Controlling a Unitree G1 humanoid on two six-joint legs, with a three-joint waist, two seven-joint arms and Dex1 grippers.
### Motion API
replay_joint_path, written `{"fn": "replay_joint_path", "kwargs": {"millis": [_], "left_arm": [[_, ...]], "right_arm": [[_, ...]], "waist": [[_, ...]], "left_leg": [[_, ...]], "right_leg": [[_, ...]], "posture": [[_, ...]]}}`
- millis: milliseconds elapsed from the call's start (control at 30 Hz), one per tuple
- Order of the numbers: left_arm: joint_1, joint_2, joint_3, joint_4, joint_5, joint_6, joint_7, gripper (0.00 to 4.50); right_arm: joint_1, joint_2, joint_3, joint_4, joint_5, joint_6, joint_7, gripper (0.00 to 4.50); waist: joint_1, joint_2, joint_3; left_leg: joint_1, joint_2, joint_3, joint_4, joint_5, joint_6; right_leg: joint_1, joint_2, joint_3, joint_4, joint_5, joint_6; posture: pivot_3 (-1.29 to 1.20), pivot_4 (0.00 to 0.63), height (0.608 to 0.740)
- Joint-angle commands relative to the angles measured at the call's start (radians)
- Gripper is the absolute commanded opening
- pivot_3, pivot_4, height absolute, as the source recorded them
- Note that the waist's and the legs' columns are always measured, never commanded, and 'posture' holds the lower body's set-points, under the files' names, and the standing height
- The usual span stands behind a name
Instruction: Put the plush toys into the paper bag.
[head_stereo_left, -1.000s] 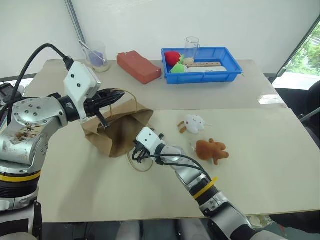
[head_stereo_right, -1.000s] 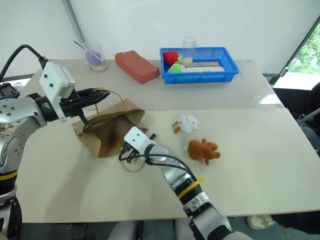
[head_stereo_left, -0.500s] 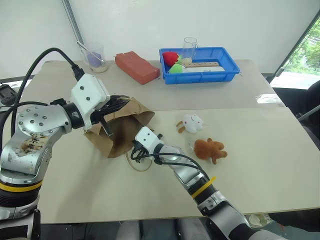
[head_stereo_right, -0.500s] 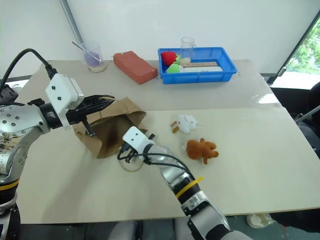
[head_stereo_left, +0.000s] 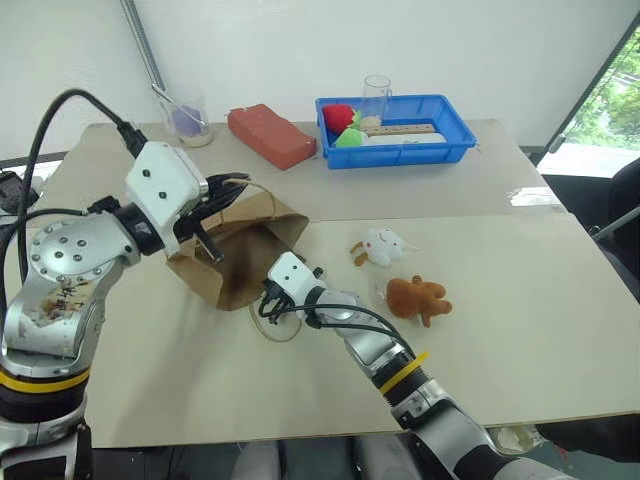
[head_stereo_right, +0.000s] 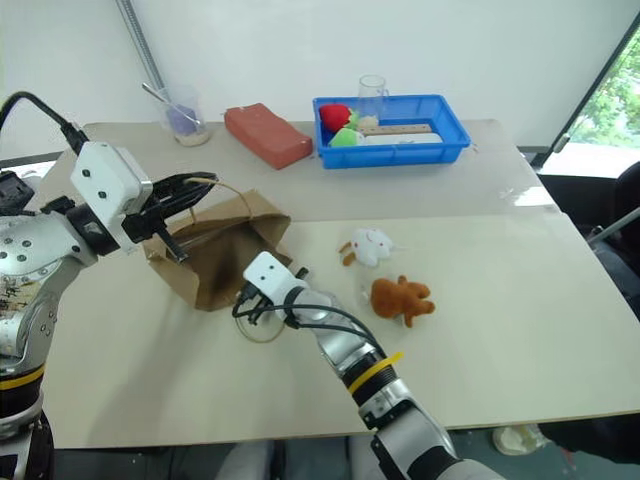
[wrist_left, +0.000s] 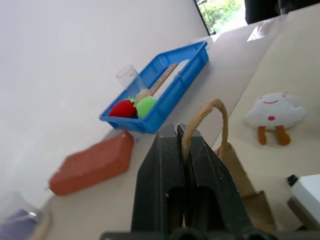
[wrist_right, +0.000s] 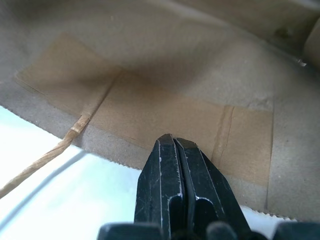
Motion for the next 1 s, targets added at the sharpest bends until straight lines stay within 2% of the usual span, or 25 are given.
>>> {"fn": "replay_joint_path", "kwargs": {"millis": [33, 367, 733, 1000], "left_arm": [[0.041, -0.021, 0.032, -0.061, -0.056, 0.057, 0.024, 0.00], [0.084, -0.064, 0.003, -0.068, -0.094, 0.088, 0.039, 0.00], [0.090, -0.062, 0.027, -0.041, -0.097, 0.107, 0.041, 0.00], [0.060, -0.073, 0.049, 0.007, -0.136, 0.162, 0.061, 0.00]], "right_arm": [[0.000, 0.021, -0.015, 0.008, 0.010, 0.008, -0.010, 0.07], [-0.060, 0.078, -0.042, -0.002, 0.073, 0.036, -0.015, 0.07], [-0.120, 0.113, -0.095, 0.006, 0.182, 0.092, -0.010, 0.07], [-0.116, 0.071, 0.013, -0.066, 0.137, 0.018, 0.030, 0.07]], "waist": [[-0.001, 0.000, 0.000], [-0.002, 0.000, 0.000], [-0.002, 0.000, 0.000], [-0.008, 0.000, 0.000]], "left_leg": [[0.000, 0.000, 0.000, 0.000, 0.000, 0.000], [-0.001, 0.000, 0.000, 0.000, 0.000, 0.000], [-0.005, 0.000, -0.001, -0.001, 0.000, 0.000], [-0.006, 0.000, -0.002, -0.001, 0.000, 0.000]], "right_leg": [[0.000, 0.000, 0.000, 0.000, 0.000, 0.000], [-0.001, -0.001, 0.000, 0.000, 0.000, 0.000], [-0.003, -0.001, -0.001, -0.002, 0.000, 0.000], [-0.004, -0.002, -0.002, -0.002, 0.000, 0.000]], "posture": [[0.00, 0.150, 0.740], [0.00, 0.150, 0.740], [0.00, 0.150, 0.740], [0.00, 0.150, 0.740]]}}
